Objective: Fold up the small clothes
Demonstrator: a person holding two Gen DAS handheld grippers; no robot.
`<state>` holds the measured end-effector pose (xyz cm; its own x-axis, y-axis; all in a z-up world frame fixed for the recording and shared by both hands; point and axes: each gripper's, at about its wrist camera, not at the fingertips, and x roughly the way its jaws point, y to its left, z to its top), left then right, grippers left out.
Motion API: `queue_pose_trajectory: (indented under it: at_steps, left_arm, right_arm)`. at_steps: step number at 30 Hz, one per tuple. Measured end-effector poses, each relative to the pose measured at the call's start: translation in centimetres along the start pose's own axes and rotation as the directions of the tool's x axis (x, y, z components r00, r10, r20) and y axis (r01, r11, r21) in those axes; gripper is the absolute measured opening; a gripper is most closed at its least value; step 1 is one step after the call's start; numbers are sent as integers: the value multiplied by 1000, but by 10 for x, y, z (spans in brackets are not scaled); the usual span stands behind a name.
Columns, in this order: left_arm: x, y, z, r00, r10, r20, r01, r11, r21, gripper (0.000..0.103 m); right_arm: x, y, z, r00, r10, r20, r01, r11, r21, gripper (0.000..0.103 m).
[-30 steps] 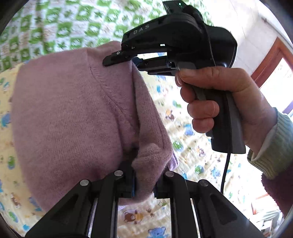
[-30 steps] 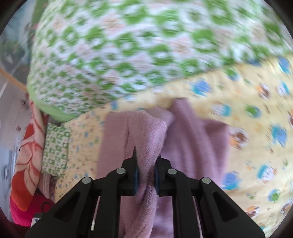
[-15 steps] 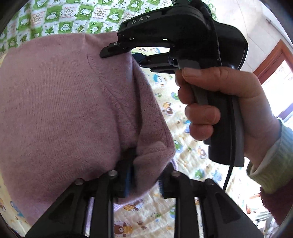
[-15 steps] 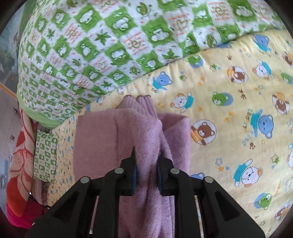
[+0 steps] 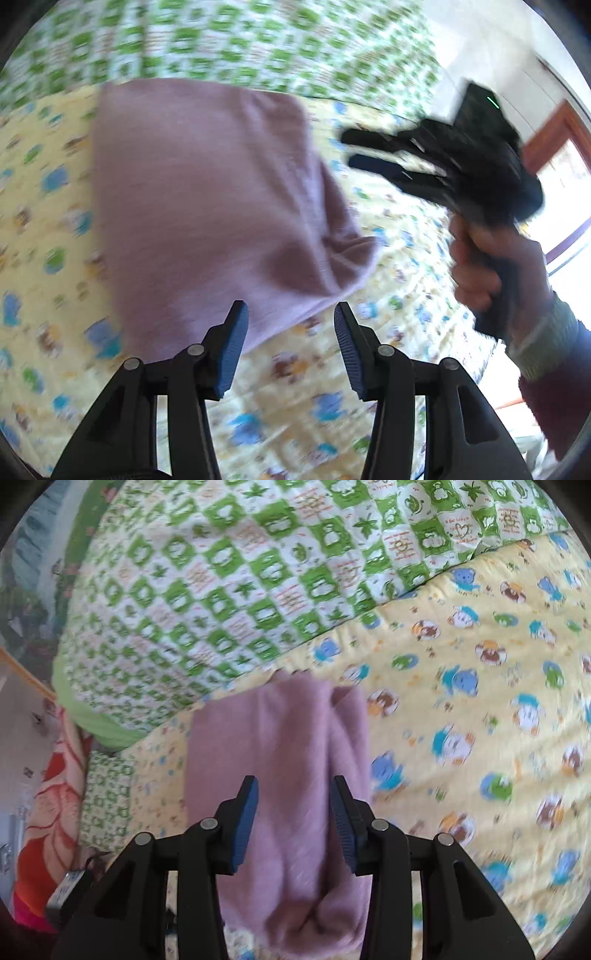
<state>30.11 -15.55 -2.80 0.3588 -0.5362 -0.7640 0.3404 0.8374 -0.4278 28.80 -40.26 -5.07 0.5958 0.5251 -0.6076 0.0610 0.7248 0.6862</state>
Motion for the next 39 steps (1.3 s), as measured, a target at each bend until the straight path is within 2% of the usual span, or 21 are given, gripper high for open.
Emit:
queue_pose_trajectory:
  at_steps: [4,7,10,15,20,21,23,25,26,28,29,31,34,36,39]
  left_arm:
    - [-7,27,-8,998,59,4,-58,995,-76,49]
    - [-16,47,-7,996,90,11,-87,987,-137,49]
    - [-17,58,-5,995,95,11,-91,979,-185,53]
    - [-7,73,-10,993,121,-18,-122,970,-212,53]
    - [10,75,-8,993,99,-62,-110,970,-216,53]
    - [11,75,-8,994,89,-65,-101,972,-210,53]
    - [10,74,-8,994,91,-68,-102,976,-192,53]
    - [8,74,-9,994,89,-58,-98,979,-179,53]
    - [8,73,-10,994,92,-62,-102,980,-170,53]
    - [11,72,-10,990,115,-80,-127,979,-160,53]
    - [14,72,-10,988,128,-91,-141,977,-159,53]
    - [16,74,-12,988,120,-99,-137,973,-186,53]
    - [30,80,-14,985,109,-131,-136,966,-222,53]
    - [34,81,-14,985,113,-133,-142,961,-238,53]
    - [35,76,-12,981,132,-140,-163,959,-234,54]
  right_arm:
    - [7,10,-27,998,-30,-63,28,999,-32,42]
    - [17,2,-40,993,-54,-102,54,999,0,42]
    - [21,-1,-46,990,-71,-121,71,997,-8,42]
    - [29,-4,-54,982,-111,-153,108,994,-28,42]
    - [39,-4,-65,973,-141,-181,131,989,-65,42]
    - [39,-2,-66,972,-142,-185,132,989,-68,41]
    - [40,3,-67,968,-144,-205,130,988,-80,19]
    - [35,9,-64,966,-161,-201,148,986,-80,10]
    - [26,13,-60,974,-136,-180,127,990,-63,10]
    - [-6,23,-52,996,-31,-89,31,1000,-7,8]
    - [-18,24,-50,998,5,-59,-5,1000,7,8]
    - [-35,15,-46,999,29,-23,-28,999,27,7]
    - [-26,-17,-53,998,-14,-69,19,997,70,7]
    - [-17,-43,-63,995,-10,-101,23,992,128,6]
    - [-2,-58,-74,990,-31,-138,49,990,132,6]
